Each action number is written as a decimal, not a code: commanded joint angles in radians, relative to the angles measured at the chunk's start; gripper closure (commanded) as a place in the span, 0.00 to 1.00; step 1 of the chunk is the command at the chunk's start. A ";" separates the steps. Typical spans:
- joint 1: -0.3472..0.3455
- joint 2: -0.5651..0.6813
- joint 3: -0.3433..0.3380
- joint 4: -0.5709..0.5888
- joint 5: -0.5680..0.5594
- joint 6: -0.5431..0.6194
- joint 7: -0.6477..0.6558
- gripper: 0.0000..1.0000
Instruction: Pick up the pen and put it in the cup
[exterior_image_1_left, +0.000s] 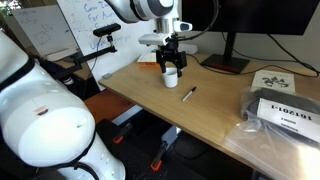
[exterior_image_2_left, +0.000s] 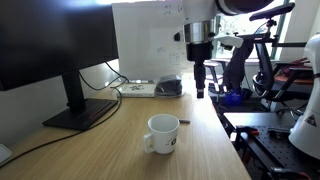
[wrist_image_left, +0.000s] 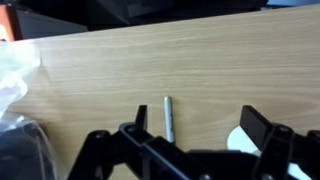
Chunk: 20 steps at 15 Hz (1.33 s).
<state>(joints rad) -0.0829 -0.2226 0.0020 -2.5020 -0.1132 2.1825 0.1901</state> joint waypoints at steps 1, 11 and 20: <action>-0.004 0.138 -0.033 0.025 -0.028 0.139 -0.066 0.00; 0.006 0.256 -0.054 0.053 -0.017 0.230 -0.055 0.00; -0.026 0.466 -0.091 0.205 0.071 0.323 -0.109 0.19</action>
<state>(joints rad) -0.1006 0.1826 -0.0938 -2.3551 -0.1068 2.4879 0.1386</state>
